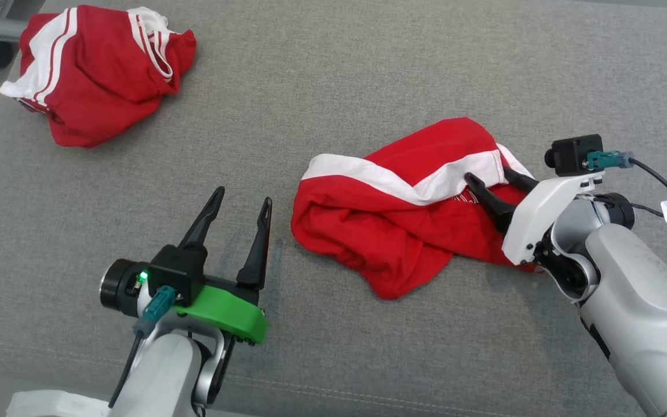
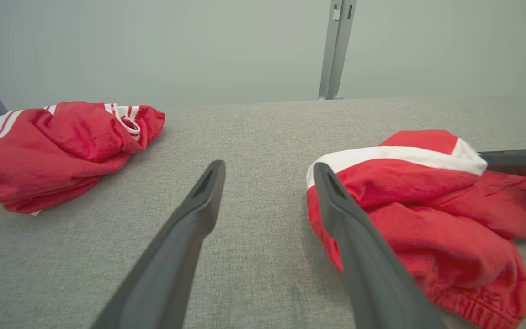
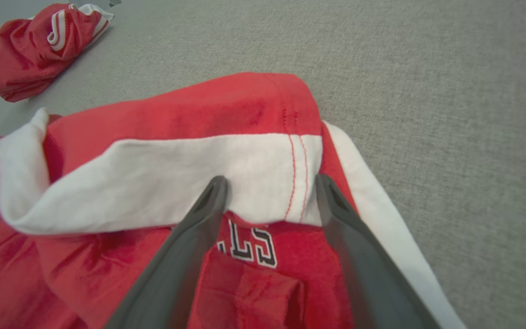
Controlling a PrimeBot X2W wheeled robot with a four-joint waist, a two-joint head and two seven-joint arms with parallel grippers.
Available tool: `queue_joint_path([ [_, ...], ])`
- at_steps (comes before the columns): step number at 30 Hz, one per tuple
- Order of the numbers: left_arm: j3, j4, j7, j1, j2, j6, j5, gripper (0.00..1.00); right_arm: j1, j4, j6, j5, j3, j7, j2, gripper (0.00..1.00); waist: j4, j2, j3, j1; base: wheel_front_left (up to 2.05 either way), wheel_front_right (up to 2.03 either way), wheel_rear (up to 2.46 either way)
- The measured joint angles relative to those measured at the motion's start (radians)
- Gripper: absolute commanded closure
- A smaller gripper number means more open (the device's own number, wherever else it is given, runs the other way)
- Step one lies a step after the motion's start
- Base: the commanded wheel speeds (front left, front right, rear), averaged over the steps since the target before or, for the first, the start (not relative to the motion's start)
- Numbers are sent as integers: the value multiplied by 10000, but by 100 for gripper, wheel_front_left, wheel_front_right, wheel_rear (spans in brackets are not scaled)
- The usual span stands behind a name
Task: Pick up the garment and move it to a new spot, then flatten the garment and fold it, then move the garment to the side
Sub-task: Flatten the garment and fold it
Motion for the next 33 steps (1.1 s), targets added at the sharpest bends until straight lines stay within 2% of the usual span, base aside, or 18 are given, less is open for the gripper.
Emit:
queue_joint_path([
  [7, 40, -75, 0, 44, 23, -25, 86, 0, -547, 418, -2, 169, 73, 0, -309, 2, -121, 0, 116, 0, 0, 0, 0],
  [8, 38, -79, 0, 44, 23, -36, 90, 0, -547, 445, 0, 188, 157, 0, -320, 34, -122, 0, 127, 0, 0, 0, 0],
  [9, 40, -84, 0, 45, 23, -44, 109, 0, -547, 466, 0, 234, 259, 40, -311, 51, -120, 0, 139, 0, 0, 0, 0],
  [10, 42, -90, -2, 45, 23, -44, 117, 0, -547, 472, 0, 307, 370, 117, -297, 60, -116, 0, 149, 0, 0, 0, 0],
  [15, 105, -132, -2, 49, 25, -44, 127, 0, -596, 472, 0, 627, 713, 171, -316, 77, -104, 0, 193, 0, 0, 0, 0],
  [17, 138, -146, -2, 51, 25, -44, 157, 0, -693, 466, 0, 639, 861, 142, -351, 100, -116, 0, 204, 0, 0, 0, 0],
  [24, 397, -263, -2, 121, 61, -44, 171, 0, -1122, 219, 0, 640, 1335, -454, -499, 100, -295, 0, 200, 0, 0, 0, 0],
  [33, 523, -357, -2, 187, 48, -50, 169, 0, -1391, -700, 6, 508, 1231, -2301, -826, 100, -688, 0, 31, 0, 0, 0, 0],
])
